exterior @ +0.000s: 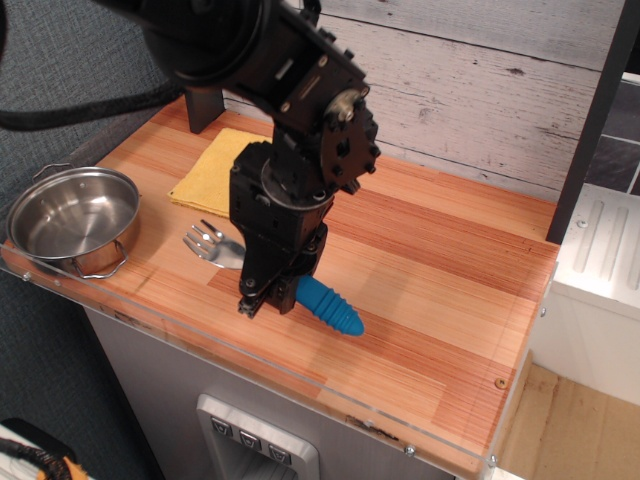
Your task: Move the blue fork from upper right to middle bottom side on the table
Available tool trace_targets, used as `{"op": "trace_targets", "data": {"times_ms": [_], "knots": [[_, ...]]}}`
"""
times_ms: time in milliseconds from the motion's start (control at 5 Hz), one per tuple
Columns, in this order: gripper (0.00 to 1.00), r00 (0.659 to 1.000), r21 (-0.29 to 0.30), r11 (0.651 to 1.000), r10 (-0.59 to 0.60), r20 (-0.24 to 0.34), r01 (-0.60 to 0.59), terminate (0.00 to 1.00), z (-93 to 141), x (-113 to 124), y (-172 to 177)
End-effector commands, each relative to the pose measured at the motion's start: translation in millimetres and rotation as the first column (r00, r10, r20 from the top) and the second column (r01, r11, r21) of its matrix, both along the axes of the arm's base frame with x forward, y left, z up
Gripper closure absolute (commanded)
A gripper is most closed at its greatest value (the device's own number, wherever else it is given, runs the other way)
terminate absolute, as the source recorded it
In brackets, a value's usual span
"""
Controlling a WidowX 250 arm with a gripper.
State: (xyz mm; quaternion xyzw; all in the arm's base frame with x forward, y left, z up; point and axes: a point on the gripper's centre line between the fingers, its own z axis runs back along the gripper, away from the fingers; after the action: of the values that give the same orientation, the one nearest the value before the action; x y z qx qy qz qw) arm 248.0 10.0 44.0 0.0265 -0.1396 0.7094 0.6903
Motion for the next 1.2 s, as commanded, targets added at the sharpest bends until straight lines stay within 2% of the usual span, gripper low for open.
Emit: {"op": "trace_targets", "data": {"times_ms": [0, 400, 600, 800, 1000], "knots": [[1.0, 1.0, -0.046, 0.999, -0.014, 0.001, 0.014, 0.0, -15.3, 5.0, -7.6], [1.0, 1.0, -0.069, 0.997, -0.018, -0.019, 0.016, 0.0, -22.6, 2.7, -4.7], [0.0, 1.0, -0.079, 0.996, -0.027, 0.006, 0.027, 0.0, -21.1, 1.6, -3.7], [0.0, 0.999, -0.046, 0.998, -0.048, -0.002, 0.048, 0.0, -16.4, 2.0, -4.0], [0.0, 0.997, -0.044, 0.996, -0.08, -0.002, 0.079, 0.0, -8.9, 4.1, -2.0]]}}
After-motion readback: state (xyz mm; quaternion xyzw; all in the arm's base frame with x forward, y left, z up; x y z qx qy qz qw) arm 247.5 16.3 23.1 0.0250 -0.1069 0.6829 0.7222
